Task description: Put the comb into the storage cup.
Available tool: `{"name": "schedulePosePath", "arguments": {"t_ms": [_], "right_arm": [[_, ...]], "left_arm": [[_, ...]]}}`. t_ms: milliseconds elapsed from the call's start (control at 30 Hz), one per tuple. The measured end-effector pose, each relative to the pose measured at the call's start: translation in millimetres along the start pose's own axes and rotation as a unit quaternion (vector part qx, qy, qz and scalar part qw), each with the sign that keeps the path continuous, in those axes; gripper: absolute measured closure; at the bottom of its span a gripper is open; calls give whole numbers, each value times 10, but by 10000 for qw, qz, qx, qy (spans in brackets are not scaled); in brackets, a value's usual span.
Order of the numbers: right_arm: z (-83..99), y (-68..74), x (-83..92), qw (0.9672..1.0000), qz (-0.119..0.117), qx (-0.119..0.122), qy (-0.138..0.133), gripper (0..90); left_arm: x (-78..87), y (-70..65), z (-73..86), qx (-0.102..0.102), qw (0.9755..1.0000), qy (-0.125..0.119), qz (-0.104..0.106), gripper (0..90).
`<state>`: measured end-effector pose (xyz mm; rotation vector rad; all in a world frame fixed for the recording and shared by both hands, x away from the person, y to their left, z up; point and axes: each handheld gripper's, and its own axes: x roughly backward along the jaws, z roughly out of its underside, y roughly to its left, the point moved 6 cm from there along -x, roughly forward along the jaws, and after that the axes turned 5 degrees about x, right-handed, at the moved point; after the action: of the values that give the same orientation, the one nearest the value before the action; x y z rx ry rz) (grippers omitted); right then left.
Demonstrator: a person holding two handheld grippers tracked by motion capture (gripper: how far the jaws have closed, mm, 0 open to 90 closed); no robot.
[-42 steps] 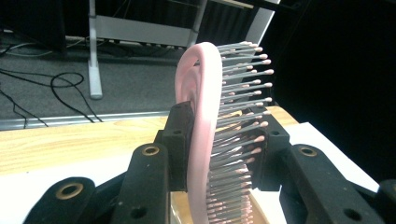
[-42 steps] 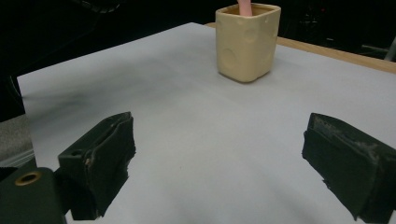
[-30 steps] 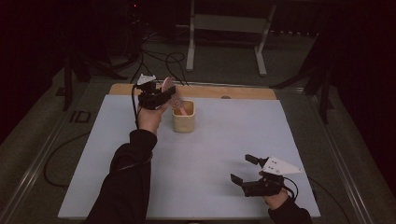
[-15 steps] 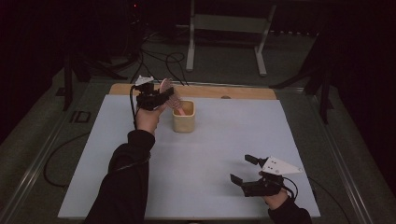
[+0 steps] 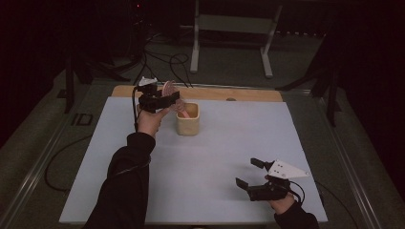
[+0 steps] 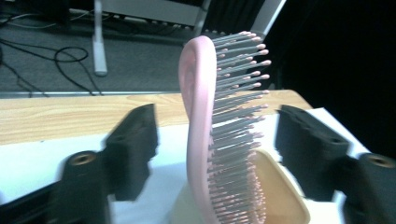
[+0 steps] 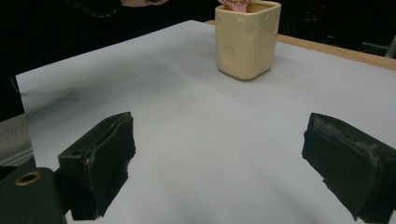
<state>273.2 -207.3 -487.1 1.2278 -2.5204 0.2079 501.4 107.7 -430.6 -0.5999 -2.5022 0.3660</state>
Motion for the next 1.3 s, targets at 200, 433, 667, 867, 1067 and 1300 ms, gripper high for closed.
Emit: {"name": "schedulePosePath", "arguments": {"t_ms": [200, 433, 667, 867, 1067, 1300], "right_arm": [[-4, -3, 5, 10000, 14, -3, -5, 89], [-9, -2, 14, 10000, 30, -22, -15, 89], [-2, -20, 19, 10000, 28, -41, -22, 89], [3, -40, 20, 9999, 36, -92, -51, 89], [27, -60, 13, 9999, 20, -123, -33, 89], [23, -56, 8, 10000, 45, -85, -18, 89]], "left_arm": [[15, -18, 1, -44, 9999, 146, 51, 147], [64, -61, -19, -246, 9991, 179, 287, 28], [58, -76, -4, -394, 9981, 331, 336, 2], [60, -71, 8, -506, 9972, 411, 355, 2], [96, -80, -7, -678, 9962, 437, 317, 2], [184, -73, -2, -753, 9954, 427, 402, 2]]}}
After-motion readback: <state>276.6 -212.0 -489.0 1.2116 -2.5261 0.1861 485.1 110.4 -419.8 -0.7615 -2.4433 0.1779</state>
